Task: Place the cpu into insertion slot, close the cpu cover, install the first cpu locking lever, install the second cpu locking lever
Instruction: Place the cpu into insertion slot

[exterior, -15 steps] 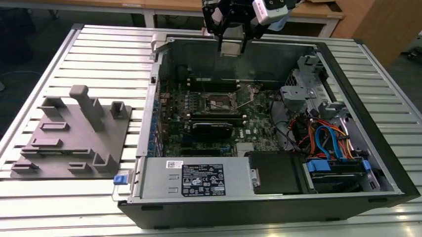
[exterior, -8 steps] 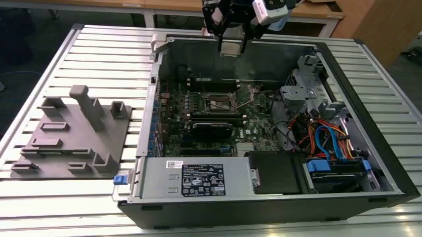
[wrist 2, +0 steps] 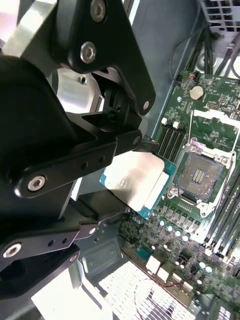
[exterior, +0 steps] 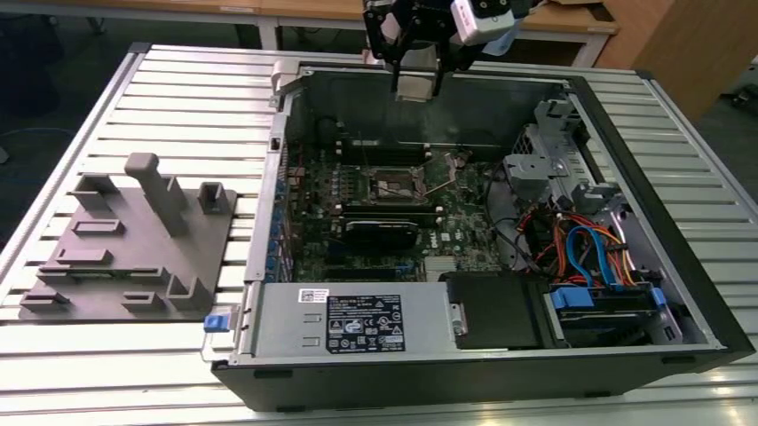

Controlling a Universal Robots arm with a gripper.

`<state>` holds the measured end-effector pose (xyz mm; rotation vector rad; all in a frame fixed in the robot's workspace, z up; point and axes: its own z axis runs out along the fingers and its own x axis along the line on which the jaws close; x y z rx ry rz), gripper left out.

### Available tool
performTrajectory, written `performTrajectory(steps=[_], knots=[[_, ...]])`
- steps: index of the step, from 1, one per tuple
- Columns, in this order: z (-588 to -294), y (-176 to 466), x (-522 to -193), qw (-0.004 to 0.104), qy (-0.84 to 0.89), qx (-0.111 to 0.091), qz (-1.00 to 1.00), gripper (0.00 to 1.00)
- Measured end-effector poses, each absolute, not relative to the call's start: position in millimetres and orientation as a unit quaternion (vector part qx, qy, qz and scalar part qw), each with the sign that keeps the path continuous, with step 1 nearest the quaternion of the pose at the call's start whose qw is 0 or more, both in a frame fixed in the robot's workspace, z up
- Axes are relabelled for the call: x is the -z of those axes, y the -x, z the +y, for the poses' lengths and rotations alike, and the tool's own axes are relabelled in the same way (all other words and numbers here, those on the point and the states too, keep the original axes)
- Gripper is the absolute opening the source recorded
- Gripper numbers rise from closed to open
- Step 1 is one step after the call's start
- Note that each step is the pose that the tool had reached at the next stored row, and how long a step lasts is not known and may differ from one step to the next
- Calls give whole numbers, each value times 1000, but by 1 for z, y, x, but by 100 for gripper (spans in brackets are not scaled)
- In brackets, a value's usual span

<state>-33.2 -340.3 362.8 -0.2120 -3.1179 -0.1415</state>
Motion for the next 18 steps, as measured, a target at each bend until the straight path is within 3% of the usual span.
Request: performTrajectory(steps=[18], knots=[[-340,33,-362,4,115,45,-992,54]])
